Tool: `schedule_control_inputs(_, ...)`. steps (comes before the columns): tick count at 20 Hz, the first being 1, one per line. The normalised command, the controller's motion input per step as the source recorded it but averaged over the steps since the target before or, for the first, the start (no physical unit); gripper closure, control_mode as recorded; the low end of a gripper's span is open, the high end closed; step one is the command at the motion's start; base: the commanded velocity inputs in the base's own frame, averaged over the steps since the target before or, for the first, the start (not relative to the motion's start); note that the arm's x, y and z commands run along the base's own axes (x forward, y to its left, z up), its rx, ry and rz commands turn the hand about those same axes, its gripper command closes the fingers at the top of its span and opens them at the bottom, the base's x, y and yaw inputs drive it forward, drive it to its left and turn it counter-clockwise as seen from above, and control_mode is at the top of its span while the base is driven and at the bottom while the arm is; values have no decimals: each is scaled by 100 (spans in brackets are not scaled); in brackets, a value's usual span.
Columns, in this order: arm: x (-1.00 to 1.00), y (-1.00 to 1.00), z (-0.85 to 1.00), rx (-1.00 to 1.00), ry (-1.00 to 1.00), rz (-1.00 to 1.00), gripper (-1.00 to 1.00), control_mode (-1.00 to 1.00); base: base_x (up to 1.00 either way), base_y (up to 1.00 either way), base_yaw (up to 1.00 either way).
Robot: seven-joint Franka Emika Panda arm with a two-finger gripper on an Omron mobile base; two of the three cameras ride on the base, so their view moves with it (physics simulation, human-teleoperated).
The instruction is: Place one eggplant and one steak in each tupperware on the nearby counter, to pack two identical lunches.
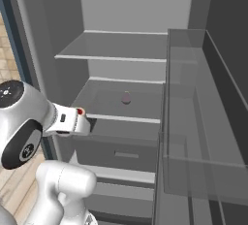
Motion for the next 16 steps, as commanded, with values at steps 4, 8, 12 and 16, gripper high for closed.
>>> schedule_control_inputs(4, -23, 0, 0, 0, 0, 0, 100, 100, -71, 0, 0)
schedule_control_inputs(8, 0, 0, 0, 0, 0, 0, 100, 100, -91, 0, 0)
schedule_control_inputs(12, 0, 0, 0, 0, 0, 0, 100, 100, -91, 0, 0)
schedule_control_inputs(16, 0, 0, 0, 0, 0, 0, 100, 100, -96, 0, 0)
